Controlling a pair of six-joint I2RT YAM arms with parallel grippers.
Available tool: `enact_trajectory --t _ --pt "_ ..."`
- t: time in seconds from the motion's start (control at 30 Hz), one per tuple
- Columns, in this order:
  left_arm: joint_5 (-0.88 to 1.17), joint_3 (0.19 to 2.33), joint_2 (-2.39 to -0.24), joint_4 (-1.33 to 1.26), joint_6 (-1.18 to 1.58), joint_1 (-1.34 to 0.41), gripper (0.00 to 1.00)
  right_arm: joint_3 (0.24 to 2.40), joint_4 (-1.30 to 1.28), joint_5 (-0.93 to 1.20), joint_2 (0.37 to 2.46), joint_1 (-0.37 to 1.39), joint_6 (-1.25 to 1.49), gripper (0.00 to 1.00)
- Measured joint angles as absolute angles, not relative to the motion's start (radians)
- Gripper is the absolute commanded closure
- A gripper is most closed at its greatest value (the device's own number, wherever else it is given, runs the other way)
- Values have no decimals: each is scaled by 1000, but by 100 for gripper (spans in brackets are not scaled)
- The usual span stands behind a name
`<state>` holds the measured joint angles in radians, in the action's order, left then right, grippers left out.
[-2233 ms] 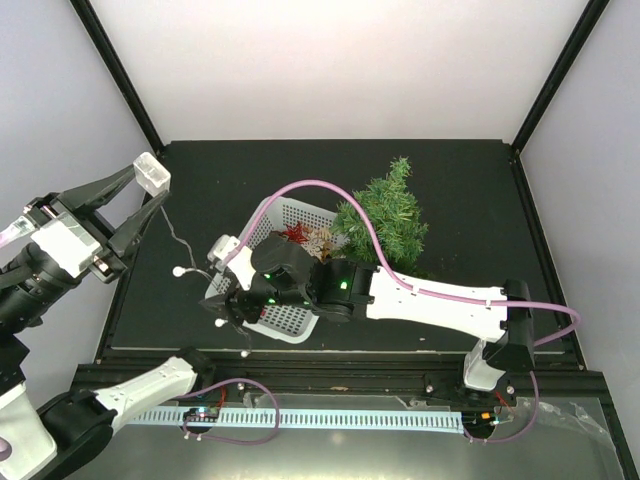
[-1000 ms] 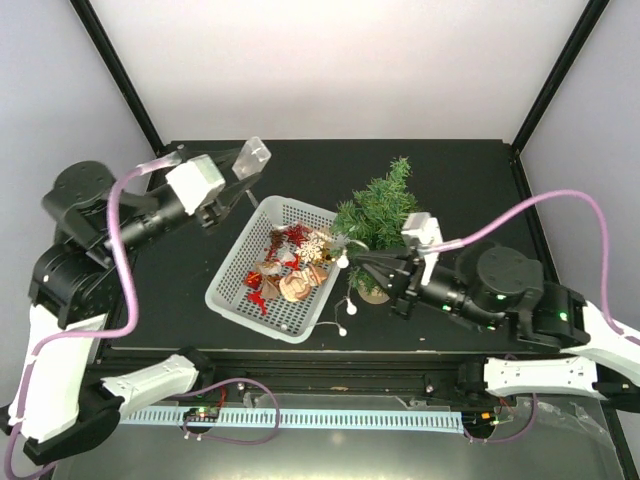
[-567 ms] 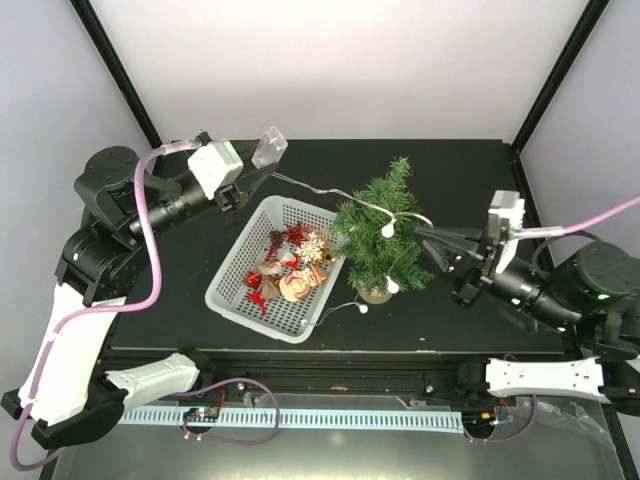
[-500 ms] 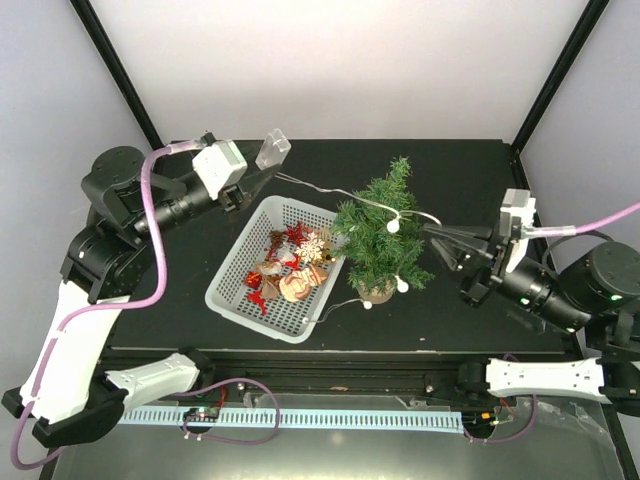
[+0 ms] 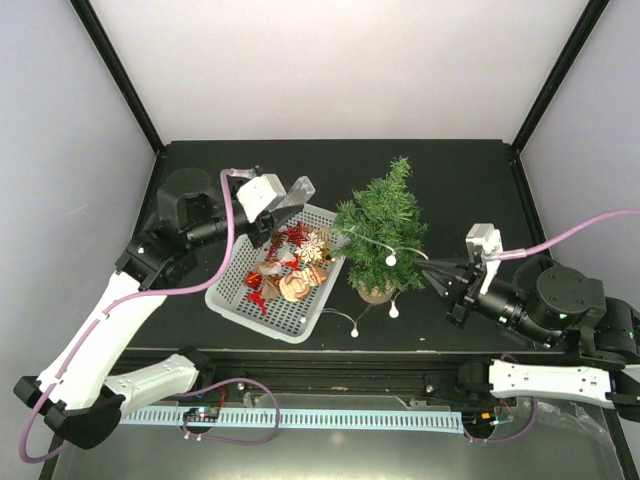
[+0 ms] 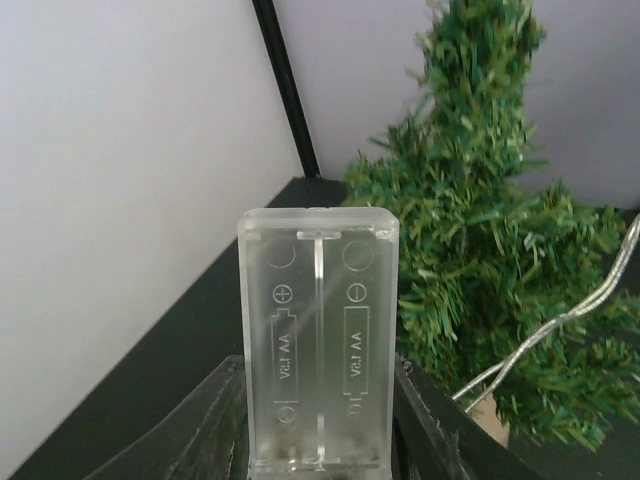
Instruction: Decorate the small christmas tree
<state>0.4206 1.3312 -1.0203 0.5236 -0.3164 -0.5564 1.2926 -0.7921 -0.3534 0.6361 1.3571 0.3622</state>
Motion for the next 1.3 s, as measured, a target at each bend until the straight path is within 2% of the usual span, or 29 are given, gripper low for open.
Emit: enact_trajectory --t 0.13,0.6,1.07,1.3 --pt "438 1250 -1007 503 -312 -556 68 1198 -817 -379 551 1357 420 99" --pt "482 1036 -1017 384 -230 -556 66 1083 -875 -506 495 1357 571 99" --pt "514 1028 -1183 305 -167 -556 66 1059 -883 -562 498 1357 639 99" --pt "530 1030 -1205 302 -156 -556 65 995 -904 -588 430 1357 683 99"
